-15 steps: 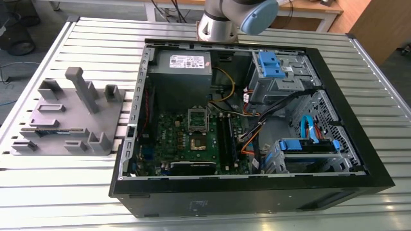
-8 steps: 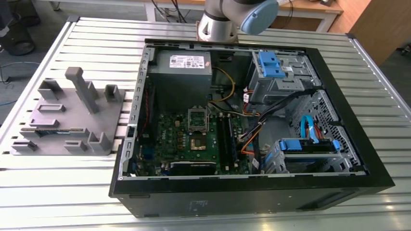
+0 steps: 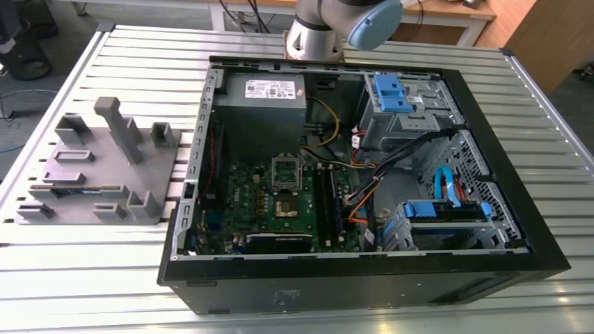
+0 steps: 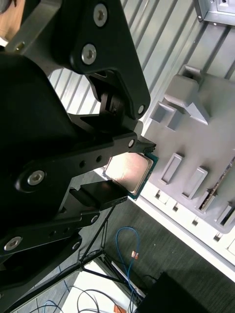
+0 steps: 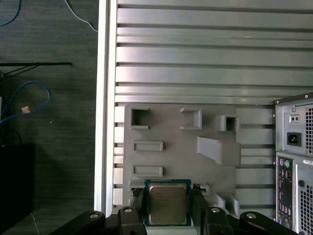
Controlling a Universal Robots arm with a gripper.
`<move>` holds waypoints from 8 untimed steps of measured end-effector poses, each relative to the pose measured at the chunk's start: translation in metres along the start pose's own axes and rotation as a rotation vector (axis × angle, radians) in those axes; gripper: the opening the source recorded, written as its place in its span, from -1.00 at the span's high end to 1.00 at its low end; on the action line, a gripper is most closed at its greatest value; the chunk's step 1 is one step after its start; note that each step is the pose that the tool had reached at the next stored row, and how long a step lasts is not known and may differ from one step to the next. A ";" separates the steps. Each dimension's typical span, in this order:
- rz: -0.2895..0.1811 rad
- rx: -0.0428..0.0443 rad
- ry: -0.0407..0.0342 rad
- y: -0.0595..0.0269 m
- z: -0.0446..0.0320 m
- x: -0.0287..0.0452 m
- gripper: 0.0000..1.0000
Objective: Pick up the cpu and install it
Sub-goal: 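Pick up the cpu and move it towards the insertion slot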
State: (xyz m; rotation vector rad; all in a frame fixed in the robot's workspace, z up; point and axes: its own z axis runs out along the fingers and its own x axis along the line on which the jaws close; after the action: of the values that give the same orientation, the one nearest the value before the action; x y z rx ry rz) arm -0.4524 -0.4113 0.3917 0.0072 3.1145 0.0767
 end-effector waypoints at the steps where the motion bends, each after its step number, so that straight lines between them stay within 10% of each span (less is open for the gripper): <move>1: 0.000 0.0000 0.0000 0.0000 0.0000 -0.0006 0.06; 8: 0.000 0.0000 0.0000 0.0000 0.0001 -0.0028 0.06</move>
State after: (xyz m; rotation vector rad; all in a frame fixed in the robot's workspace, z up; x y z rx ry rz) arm -0.4496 -0.4113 0.3917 0.0073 3.1144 0.0768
